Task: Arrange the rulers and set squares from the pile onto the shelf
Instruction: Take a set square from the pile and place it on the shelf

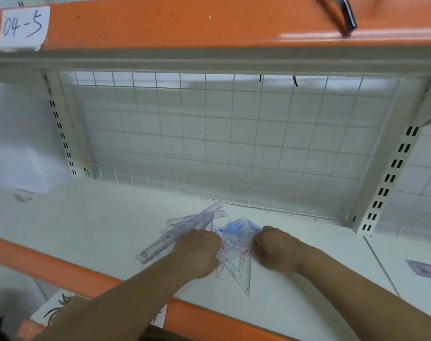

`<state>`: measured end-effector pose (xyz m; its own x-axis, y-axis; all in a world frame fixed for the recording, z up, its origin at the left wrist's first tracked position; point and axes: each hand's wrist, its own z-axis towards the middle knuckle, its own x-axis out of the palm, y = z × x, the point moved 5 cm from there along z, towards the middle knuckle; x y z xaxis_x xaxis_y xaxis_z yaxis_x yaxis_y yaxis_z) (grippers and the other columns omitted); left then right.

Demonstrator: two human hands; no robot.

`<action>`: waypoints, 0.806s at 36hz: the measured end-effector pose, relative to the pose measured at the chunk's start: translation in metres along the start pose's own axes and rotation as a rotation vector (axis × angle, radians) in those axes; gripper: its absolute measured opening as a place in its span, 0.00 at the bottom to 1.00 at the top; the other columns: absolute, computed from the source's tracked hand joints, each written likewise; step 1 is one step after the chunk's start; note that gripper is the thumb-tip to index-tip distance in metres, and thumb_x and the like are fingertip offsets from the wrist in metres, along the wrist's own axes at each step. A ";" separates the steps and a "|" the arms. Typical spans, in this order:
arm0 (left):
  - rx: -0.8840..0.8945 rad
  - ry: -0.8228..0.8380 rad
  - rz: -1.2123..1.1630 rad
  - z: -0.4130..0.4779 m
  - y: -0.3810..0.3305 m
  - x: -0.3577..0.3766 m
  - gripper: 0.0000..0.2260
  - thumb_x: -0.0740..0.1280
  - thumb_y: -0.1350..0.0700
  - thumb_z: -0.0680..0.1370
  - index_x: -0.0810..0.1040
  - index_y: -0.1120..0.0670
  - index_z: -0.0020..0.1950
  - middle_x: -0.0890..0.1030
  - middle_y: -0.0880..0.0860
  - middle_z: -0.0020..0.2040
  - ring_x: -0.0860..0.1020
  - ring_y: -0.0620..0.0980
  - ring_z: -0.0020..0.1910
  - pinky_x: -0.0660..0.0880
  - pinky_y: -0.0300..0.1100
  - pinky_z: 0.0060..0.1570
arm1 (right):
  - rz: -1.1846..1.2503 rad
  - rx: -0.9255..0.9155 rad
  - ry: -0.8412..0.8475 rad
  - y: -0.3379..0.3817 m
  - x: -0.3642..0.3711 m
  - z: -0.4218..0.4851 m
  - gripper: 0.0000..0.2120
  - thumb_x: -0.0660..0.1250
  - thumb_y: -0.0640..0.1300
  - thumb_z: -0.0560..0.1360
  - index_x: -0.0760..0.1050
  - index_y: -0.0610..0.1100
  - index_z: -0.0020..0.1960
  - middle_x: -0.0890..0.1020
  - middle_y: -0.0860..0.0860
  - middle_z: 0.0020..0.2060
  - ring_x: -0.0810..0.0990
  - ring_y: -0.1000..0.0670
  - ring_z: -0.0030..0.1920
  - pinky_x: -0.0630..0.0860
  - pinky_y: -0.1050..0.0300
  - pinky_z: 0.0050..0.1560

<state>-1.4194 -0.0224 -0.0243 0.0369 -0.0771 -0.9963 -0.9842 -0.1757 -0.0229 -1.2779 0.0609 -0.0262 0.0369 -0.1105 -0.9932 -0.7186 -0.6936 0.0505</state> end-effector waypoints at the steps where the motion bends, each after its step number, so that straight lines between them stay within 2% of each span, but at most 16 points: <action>1: -0.006 -0.001 -0.001 0.000 0.000 0.000 0.15 0.63 0.52 0.78 0.74 0.52 0.65 0.78 0.51 0.61 0.75 0.54 0.60 0.74 0.46 0.57 | 0.041 0.006 0.001 -0.001 -0.001 -0.001 0.12 0.57 0.45 0.78 0.74 0.43 0.56 0.73 0.45 0.53 0.75 0.45 0.53 0.71 0.57 0.52; 3: -0.022 -0.002 -0.007 0.000 0.000 -0.001 0.16 0.64 0.51 0.78 0.72 0.53 0.65 0.77 0.52 0.61 0.75 0.54 0.60 0.73 0.45 0.56 | 0.113 0.011 -0.019 -0.004 -0.003 -0.002 0.10 0.59 0.43 0.76 0.74 0.44 0.55 0.73 0.47 0.50 0.75 0.47 0.51 0.69 0.60 0.50; 6: -0.040 -0.013 -0.013 0.001 0.000 -0.001 0.12 0.63 0.52 0.79 0.73 0.55 0.61 0.78 0.52 0.58 0.76 0.53 0.57 0.72 0.44 0.52 | 0.198 0.000 -0.053 -0.006 -0.005 -0.003 0.09 0.60 0.39 0.76 0.77 0.44 0.52 0.78 0.50 0.49 0.75 0.50 0.49 0.67 0.67 0.44; 7: -0.044 -0.017 -0.016 0.002 0.000 -0.001 0.12 0.63 0.53 0.79 0.73 0.55 0.62 0.78 0.52 0.58 0.77 0.53 0.57 0.72 0.44 0.53 | 0.296 0.004 -0.059 -0.007 -0.006 -0.003 0.08 0.60 0.37 0.77 0.77 0.44 0.48 0.78 0.51 0.45 0.74 0.52 0.45 0.67 0.70 0.41; 9: -0.048 -0.014 -0.038 0.004 0.001 0.000 0.13 0.61 0.54 0.80 0.73 0.54 0.63 0.78 0.52 0.59 0.76 0.52 0.58 0.73 0.44 0.54 | 0.601 0.025 0.002 -0.008 -0.005 -0.005 0.09 0.59 0.33 0.78 0.72 0.41 0.41 0.73 0.50 0.36 0.71 0.53 0.39 0.70 0.73 0.34; 11: -0.050 -0.010 -0.067 0.004 0.001 -0.001 0.12 0.61 0.54 0.81 0.73 0.54 0.63 0.78 0.52 0.59 0.76 0.52 0.58 0.73 0.43 0.56 | 0.732 0.012 0.002 -0.009 -0.009 -0.008 0.10 0.58 0.33 0.80 0.70 0.36 0.40 0.69 0.48 0.36 0.70 0.52 0.38 0.74 0.71 0.35; 14: -0.053 -0.031 -0.083 0.004 0.001 -0.004 0.10 0.61 0.52 0.80 0.74 0.54 0.59 0.78 0.52 0.57 0.76 0.52 0.57 0.74 0.43 0.55 | 0.768 -0.016 -0.018 -0.012 -0.011 -0.010 0.12 0.58 0.38 0.81 0.74 0.29 0.49 0.71 0.47 0.40 0.72 0.53 0.39 0.76 0.70 0.40; 15: -0.057 -0.035 -0.084 0.004 0.001 -0.005 0.09 0.61 0.51 0.80 0.75 0.54 0.56 0.79 0.52 0.55 0.77 0.52 0.55 0.74 0.43 0.54 | 0.769 -0.029 -0.019 -0.011 -0.013 -0.011 0.13 0.58 0.39 0.81 0.74 0.29 0.51 0.71 0.48 0.39 0.72 0.55 0.36 0.75 0.71 0.38; 18: -0.049 -0.050 -0.049 0.002 -0.001 -0.008 0.10 0.62 0.47 0.79 0.72 0.53 0.44 0.79 0.53 0.46 0.78 0.52 0.52 0.73 0.42 0.48 | 0.846 -0.014 0.028 -0.010 -0.011 -0.011 0.10 0.56 0.35 0.81 0.75 0.37 0.46 0.73 0.52 0.34 0.72 0.64 0.26 0.71 0.73 0.32; 20: -0.041 -0.070 -0.048 0.000 -0.003 -0.011 0.11 0.64 0.45 0.78 0.74 0.53 0.48 0.80 0.52 0.49 0.78 0.51 0.51 0.72 0.42 0.48 | 0.919 0.009 0.034 -0.009 -0.012 -0.012 0.12 0.55 0.32 0.80 0.75 0.40 0.46 0.73 0.52 0.33 0.72 0.63 0.26 0.70 0.73 0.31; 22: -0.041 -0.095 -0.048 -0.001 -0.005 -0.014 0.14 0.65 0.44 0.77 0.76 0.54 0.54 0.80 0.51 0.51 0.78 0.51 0.52 0.72 0.42 0.49 | 0.952 0.043 0.013 -0.010 -0.010 -0.011 0.12 0.55 0.31 0.79 0.76 0.41 0.49 0.72 0.50 0.35 0.71 0.57 0.30 0.71 0.71 0.32; 23: -0.042 -0.105 -0.042 0.000 -0.006 -0.014 0.13 0.64 0.44 0.78 0.76 0.54 0.52 0.80 0.51 0.50 0.78 0.51 0.51 0.72 0.42 0.48 | 0.960 0.056 0.006 -0.009 -0.010 -0.012 0.12 0.55 0.31 0.79 0.75 0.42 0.50 0.72 0.50 0.35 0.70 0.55 0.31 0.72 0.70 0.33; 25: -0.041 -0.120 -0.002 0.001 -0.005 -0.014 0.12 0.63 0.47 0.79 0.74 0.53 0.42 0.78 0.50 0.40 0.78 0.51 0.47 0.70 0.42 0.42 | 0.922 0.054 -0.012 -0.009 -0.010 -0.011 0.13 0.56 0.31 0.78 0.75 0.45 0.48 0.72 0.50 0.34 0.70 0.55 0.31 0.71 0.68 0.34; 26: -0.045 -0.135 0.023 0.001 -0.005 -0.014 0.14 0.63 0.51 0.80 0.70 0.52 0.35 0.73 0.48 0.34 0.78 0.51 0.44 0.68 0.40 0.38 | 0.896 0.048 -0.024 -0.009 -0.010 -0.011 0.13 0.56 0.32 0.78 0.74 0.47 0.47 0.72 0.50 0.33 0.70 0.56 0.30 0.70 0.68 0.34; 28: -0.060 -0.147 0.051 0.003 -0.002 -0.013 0.17 0.62 0.60 0.78 0.62 0.51 0.31 0.66 0.47 0.30 0.76 0.51 0.43 0.64 0.37 0.34 | 0.751 0.016 -0.081 -0.010 -0.012 -0.011 0.12 0.58 0.34 0.78 0.71 0.51 0.48 0.72 0.52 0.35 0.69 0.56 0.32 0.67 0.70 0.33; 29: -0.062 -0.152 0.056 0.003 -0.001 -0.013 0.18 0.61 0.61 0.78 0.61 0.51 0.30 0.65 0.46 0.30 0.77 0.51 0.43 0.63 0.36 0.35 | 0.671 -0.003 -0.116 -0.010 -0.014 -0.011 0.12 0.59 0.35 0.78 0.70 0.54 0.48 0.73 0.53 0.35 0.69 0.54 0.34 0.66 0.70 0.34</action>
<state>-1.4197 -0.0181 -0.0119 -0.0486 0.0600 -0.9970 -0.9712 -0.2359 0.0332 -1.2633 0.0615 -0.0119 -0.4912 -0.4405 -0.7514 -0.5581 -0.5032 0.6598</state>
